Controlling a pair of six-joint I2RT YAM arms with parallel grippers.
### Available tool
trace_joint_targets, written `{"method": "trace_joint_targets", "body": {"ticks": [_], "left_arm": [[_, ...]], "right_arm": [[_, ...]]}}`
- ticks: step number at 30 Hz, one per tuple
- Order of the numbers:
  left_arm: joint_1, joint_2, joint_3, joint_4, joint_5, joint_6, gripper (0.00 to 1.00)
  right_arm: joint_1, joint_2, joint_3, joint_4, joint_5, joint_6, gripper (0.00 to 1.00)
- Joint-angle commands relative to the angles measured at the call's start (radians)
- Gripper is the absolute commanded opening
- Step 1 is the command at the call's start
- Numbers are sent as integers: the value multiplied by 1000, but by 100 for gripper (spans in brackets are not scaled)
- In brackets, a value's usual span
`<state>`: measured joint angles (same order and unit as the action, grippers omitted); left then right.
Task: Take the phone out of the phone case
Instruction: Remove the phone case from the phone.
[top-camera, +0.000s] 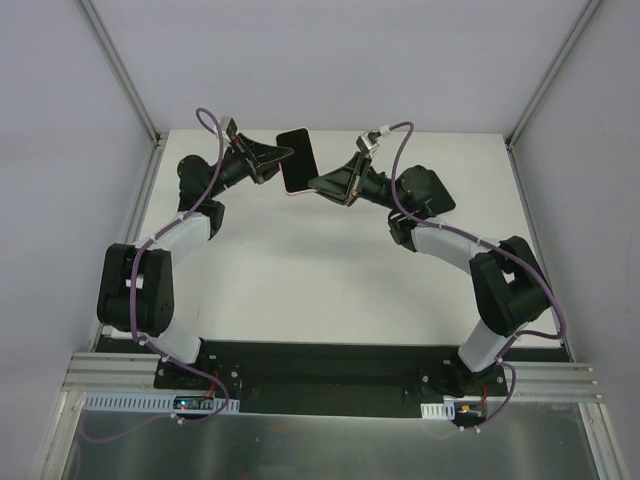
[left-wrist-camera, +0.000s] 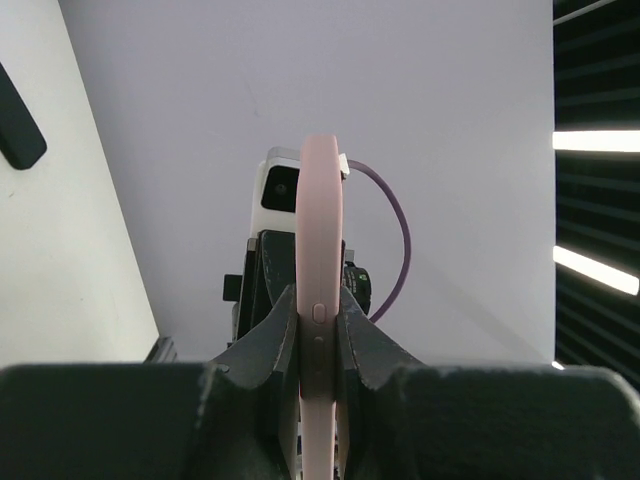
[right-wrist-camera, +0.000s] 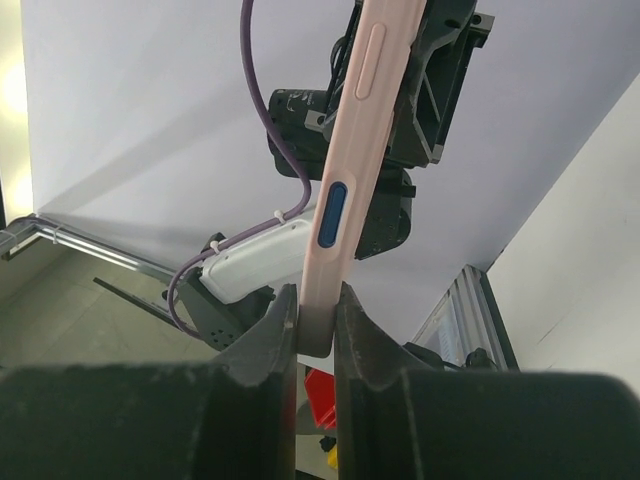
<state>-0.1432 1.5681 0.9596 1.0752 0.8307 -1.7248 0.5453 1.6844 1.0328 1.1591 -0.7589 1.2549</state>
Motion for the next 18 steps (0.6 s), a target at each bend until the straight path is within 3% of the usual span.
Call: {"method": "trace_joint_targets", "body": {"ticks": [1,7,12,16,18], "left_arm": [[11,53,-47,130,-44,-87,0],[11,138,-97,261,-61,-154,0],[11,181,-113,357,-68,-197,0],[11,164,-107,335,-58,-180,0],[11,153,-99,321,-47,-164,0]], "right_arm": [[5,-130,32,373,-26,-41,1],[4,-170,49,372,-36,-43,3],[4,-180,49,367,-39,-45,10],[4,-170,42,358,-28,-40,20],[1,-163,33,355,-14,-35,20]]}}
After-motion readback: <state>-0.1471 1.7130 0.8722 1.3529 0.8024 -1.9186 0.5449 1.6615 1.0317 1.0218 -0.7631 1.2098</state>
